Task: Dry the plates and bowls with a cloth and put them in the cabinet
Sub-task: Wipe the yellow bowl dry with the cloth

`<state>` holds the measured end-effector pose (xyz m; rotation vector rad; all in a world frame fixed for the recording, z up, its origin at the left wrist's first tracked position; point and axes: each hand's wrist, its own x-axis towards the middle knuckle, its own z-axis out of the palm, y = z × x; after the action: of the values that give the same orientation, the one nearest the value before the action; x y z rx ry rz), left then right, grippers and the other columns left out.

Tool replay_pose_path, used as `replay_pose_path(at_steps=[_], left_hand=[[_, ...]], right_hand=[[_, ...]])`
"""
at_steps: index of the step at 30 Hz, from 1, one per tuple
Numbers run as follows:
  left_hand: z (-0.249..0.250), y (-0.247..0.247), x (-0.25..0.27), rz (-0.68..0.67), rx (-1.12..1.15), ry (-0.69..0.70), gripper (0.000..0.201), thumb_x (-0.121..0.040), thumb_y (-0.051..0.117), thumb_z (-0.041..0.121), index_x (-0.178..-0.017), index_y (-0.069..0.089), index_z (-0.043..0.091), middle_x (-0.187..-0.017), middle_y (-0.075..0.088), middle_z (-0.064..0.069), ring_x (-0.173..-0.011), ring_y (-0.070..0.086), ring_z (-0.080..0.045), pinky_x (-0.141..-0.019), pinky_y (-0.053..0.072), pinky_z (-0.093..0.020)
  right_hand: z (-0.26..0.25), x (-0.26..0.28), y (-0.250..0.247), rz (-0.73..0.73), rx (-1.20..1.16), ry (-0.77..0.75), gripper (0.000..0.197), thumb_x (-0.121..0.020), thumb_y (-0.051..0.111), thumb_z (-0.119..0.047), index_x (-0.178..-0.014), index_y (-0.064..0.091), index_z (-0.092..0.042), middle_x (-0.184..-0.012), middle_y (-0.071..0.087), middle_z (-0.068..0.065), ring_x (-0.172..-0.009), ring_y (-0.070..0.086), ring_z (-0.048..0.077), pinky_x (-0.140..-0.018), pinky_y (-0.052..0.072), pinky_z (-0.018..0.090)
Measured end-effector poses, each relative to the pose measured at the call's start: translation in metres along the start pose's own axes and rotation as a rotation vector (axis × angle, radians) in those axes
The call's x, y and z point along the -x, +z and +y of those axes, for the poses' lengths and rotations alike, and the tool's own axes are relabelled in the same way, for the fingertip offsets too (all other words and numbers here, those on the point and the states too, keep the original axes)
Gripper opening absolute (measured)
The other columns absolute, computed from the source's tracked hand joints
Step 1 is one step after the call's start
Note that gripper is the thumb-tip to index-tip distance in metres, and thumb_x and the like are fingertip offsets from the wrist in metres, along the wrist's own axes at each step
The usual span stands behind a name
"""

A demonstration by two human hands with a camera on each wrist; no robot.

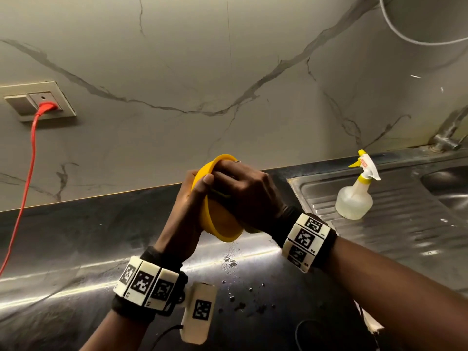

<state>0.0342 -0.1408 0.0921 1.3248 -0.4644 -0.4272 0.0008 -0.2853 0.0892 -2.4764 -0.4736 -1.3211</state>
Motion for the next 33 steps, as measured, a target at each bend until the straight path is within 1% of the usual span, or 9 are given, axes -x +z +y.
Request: replay_pose_path(at_steps=[5, 9, 12, 15, 20, 23, 25, 28, 33], left_hand=[[0.006, -0.008, -0.002, 0.004, -0.182, 0.152, 0.084, -0.052, 0.074, 0.082, -0.119, 0.055, 0.036, -0.115, 0.066, -0.001, -0.105, 0.068, -0.016, -0.078, 0.057, -0.031], [0.004, -0.012, 0.001, -0.041, -0.301, 0.198, 0.082, -0.049, 0.07, 0.086, -0.12, 0.054, 0.046, -0.123, 0.062, 0.002, -0.105, 0.067, -0.014, -0.075, 0.057, -0.026], [0.002, -0.012, 0.002, -0.006, -0.289, 0.228, 0.081, -0.051, 0.068, 0.087, -0.12, 0.056, 0.045, -0.124, 0.062, 0.004, -0.107, 0.066, -0.014, -0.077, 0.056, -0.025], [0.002, -0.01, 0.001, 0.008, -0.209, 0.269, 0.072, -0.057, 0.07, 0.083, -0.118, 0.059, 0.046, -0.125, 0.062, -0.003, -0.112, 0.064, -0.026, -0.083, 0.056, -0.036], [-0.006, -0.011, -0.001, 0.016, -0.13, 0.296, 0.073, -0.066, 0.07, 0.077, -0.125, 0.055, 0.037, -0.125, 0.06, -0.016, -0.115, 0.061, -0.037, -0.094, 0.051, -0.054], [-0.005, -0.013, 0.0, 0.034, -0.14, 0.276, 0.083, -0.063, 0.069, 0.08, -0.127, 0.053, 0.029, -0.115, 0.065, -0.006, -0.105, 0.065, -0.026, -0.086, 0.055, -0.041], [-0.005, -0.017, -0.002, 0.042, -0.105, 0.243, 0.08, -0.061, 0.072, 0.078, -0.124, 0.057, 0.031, -0.11, 0.067, -0.006, -0.097, 0.067, -0.023, -0.079, 0.055, -0.036], [-0.001, -0.02, -0.003, 0.058, -0.088, 0.19, 0.084, -0.055, 0.073, 0.081, -0.122, 0.056, 0.033, -0.125, 0.062, -0.013, -0.107, 0.066, -0.03, -0.078, 0.058, -0.039], [0.001, -0.017, -0.002, 0.048, -0.152, 0.19, 0.08, -0.058, 0.069, 0.084, -0.123, 0.056, 0.039, -0.125, 0.063, -0.011, -0.113, 0.064, -0.033, -0.092, 0.054, -0.059]], right_hand=[[-0.012, 0.008, 0.006, 0.023, -0.085, 0.227, 0.021, -0.091, 0.06, -0.035, -0.105, 0.068, -0.02, -0.109, 0.067, 0.004, -0.07, 0.067, 0.027, -0.051, 0.054, 0.038], [-0.022, 0.038, 0.008, -0.129, -0.377, 0.433, 0.036, -0.083, 0.061, -0.042, -0.118, 0.055, -0.033, -0.115, 0.064, 0.0, -0.085, 0.067, 0.023, -0.063, 0.056, 0.044], [-0.033, 0.047, 0.009, -0.184, -0.581, 0.604, 0.036, -0.08, 0.057, -0.033, -0.115, 0.061, -0.026, -0.105, 0.068, 0.006, -0.088, 0.066, 0.027, -0.07, 0.054, 0.052], [-0.041, 0.032, -0.004, -0.253, -1.081, 0.881, 0.035, -0.084, 0.052, -0.021, -0.114, 0.063, -0.007, -0.102, 0.068, 0.016, -0.091, 0.066, 0.034, -0.085, 0.052, 0.061], [-0.048, 0.007, -0.016, -0.22, -1.671, 1.027, 0.031, -0.088, 0.051, -0.014, -0.117, 0.061, -0.009, -0.104, 0.066, 0.014, -0.095, 0.066, 0.023, -0.091, 0.054, 0.037], [-0.049, 0.017, -0.009, -0.188, -1.43, 0.907, 0.03, -0.095, 0.045, 0.006, -0.11, 0.062, -0.014, -0.101, 0.067, 0.01, -0.092, 0.068, 0.015, -0.087, 0.057, 0.033], [-0.046, 0.024, -0.004, -0.198, -1.101, 0.695, 0.036, -0.088, 0.054, 0.013, -0.112, 0.064, -0.011, -0.104, 0.069, 0.01, -0.094, 0.068, 0.02, -0.087, 0.058, 0.043], [-0.035, 0.026, 0.002, -0.262, -0.733, 0.411, 0.034, -0.087, 0.069, -0.01, -0.121, 0.065, -0.008, -0.119, 0.066, 0.008, -0.101, 0.066, 0.022, -0.085, 0.056, 0.043], [-0.013, 0.021, 0.012, -0.251, -0.16, 0.158, 0.02, -0.092, 0.056, -0.028, -0.107, 0.065, -0.019, -0.108, 0.064, 0.004, -0.083, 0.063, 0.028, -0.06, 0.055, 0.042]])
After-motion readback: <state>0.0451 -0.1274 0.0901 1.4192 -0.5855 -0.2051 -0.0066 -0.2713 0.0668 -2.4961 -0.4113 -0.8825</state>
